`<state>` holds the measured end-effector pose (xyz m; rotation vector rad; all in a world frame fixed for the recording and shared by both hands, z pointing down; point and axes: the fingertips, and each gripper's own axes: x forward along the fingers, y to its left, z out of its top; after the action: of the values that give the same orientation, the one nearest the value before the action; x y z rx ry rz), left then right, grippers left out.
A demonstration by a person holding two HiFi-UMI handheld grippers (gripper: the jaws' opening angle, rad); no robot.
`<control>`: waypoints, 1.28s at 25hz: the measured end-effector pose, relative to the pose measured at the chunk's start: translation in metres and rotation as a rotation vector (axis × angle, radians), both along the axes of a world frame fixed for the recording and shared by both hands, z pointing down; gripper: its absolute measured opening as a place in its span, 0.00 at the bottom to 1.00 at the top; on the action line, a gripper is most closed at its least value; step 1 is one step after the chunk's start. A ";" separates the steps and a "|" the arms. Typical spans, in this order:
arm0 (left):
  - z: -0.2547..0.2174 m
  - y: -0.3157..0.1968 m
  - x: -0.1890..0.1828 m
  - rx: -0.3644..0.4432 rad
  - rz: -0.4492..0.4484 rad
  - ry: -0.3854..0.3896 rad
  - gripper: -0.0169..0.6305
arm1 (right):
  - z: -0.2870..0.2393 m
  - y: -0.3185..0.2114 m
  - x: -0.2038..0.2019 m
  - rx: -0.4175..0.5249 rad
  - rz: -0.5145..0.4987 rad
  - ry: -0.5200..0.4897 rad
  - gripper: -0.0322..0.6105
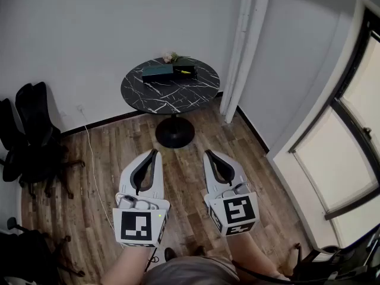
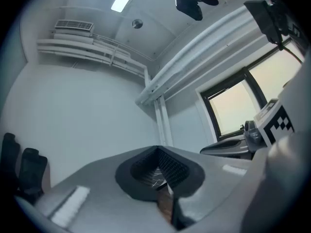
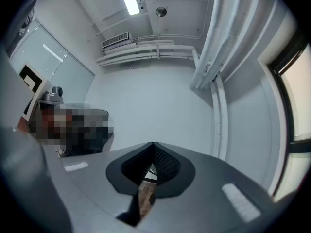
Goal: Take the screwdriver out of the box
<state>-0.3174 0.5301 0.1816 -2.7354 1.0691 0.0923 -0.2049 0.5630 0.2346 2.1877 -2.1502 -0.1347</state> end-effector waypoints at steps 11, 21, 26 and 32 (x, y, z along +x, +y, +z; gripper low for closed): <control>0.012 0.016 0.029 0.015 -0.052 -0.033 0.03 | 0.012 0.009 0.038 -0.017 -0.027 -0.015 0.09; 0.031 -0.038 0.033 -0.009 -0.091 -0.053 0.03 | 0.039 -0.046 0.038 -0.051 -0.096 -0.070 0.09; 0.037 -0.109 0.037 -0.014 -0.100 -0.033 0.03 | 0.048 -0.112 0.048 -0.072 -0.087 -0.060 0.09; 0.028 -0.187 0.057 -0.010 -0.057 -0.008 0.03 | 0.035 -0.194 0.066 -0.065 -0.058 -0.048 0.09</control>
<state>-0.2603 0.3433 0.2099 -2.7093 1.1477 0.0669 -0.1392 0.3692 0.2701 2.1167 -2.2109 -0.0155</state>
